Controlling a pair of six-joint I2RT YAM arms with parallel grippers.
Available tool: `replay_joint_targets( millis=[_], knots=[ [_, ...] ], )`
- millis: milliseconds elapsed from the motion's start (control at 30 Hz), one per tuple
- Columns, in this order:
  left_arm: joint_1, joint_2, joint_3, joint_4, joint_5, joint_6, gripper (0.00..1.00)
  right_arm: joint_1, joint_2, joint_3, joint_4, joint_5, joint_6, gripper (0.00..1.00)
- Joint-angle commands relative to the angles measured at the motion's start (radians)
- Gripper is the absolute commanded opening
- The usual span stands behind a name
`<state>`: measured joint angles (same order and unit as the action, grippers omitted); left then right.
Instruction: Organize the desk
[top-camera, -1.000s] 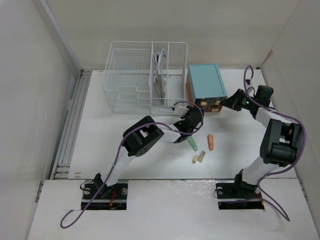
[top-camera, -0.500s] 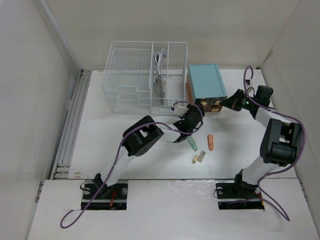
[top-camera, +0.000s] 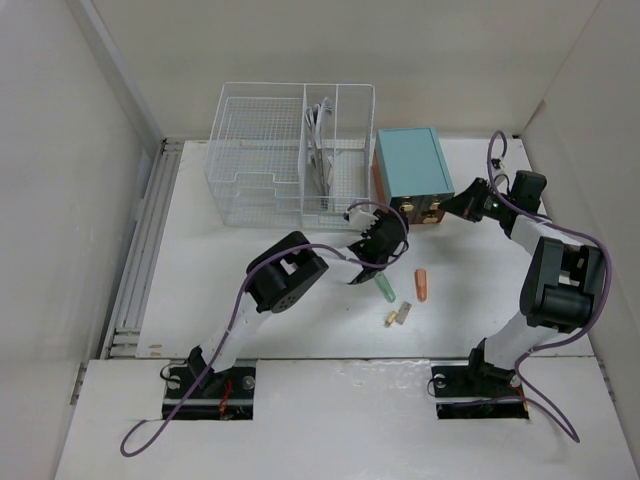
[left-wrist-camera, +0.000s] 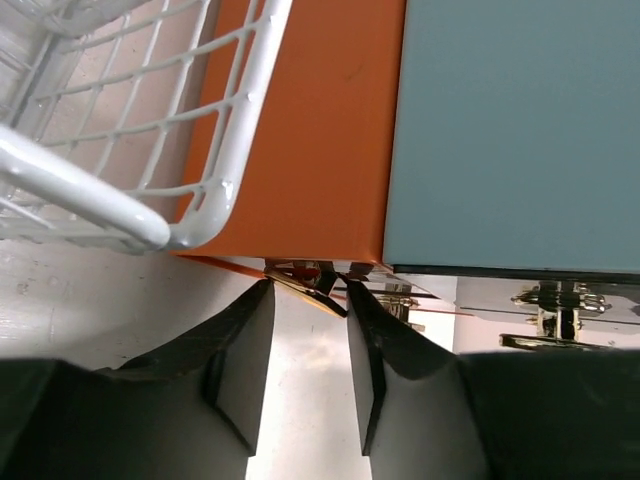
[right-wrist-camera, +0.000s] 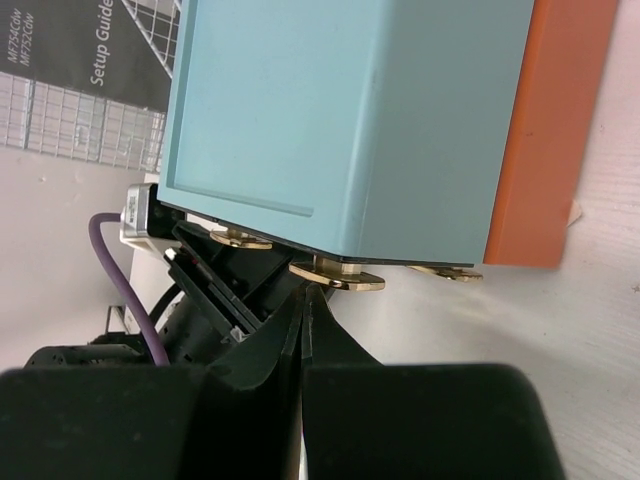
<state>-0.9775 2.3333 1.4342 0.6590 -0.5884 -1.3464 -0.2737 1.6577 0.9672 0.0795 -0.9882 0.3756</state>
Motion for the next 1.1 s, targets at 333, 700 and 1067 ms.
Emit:
replay_joint_targets(
  millis=[333, 700, 1067],
  knots=[
    [0.013, 0.015, 0.023, -0.015, -0.06, -0.011, 0.23, -0.004, 0.004, -0.005, 0.054, -0.032, 0.008, 0.0],
    [0.013, 0.006, 0.014, -0.036, -0.06, -0.011, 0.25, -0.004, 0.004, -0.005, 0.054, -0.041, 0.008, 0.0],
    [0.003, -0.003, 0.005, -0.045, -0.06, -0.002, 0.1, -0.004, 0.004, -0.005, 0.054, -0.041, 0.008, 0.0]
  ],
)
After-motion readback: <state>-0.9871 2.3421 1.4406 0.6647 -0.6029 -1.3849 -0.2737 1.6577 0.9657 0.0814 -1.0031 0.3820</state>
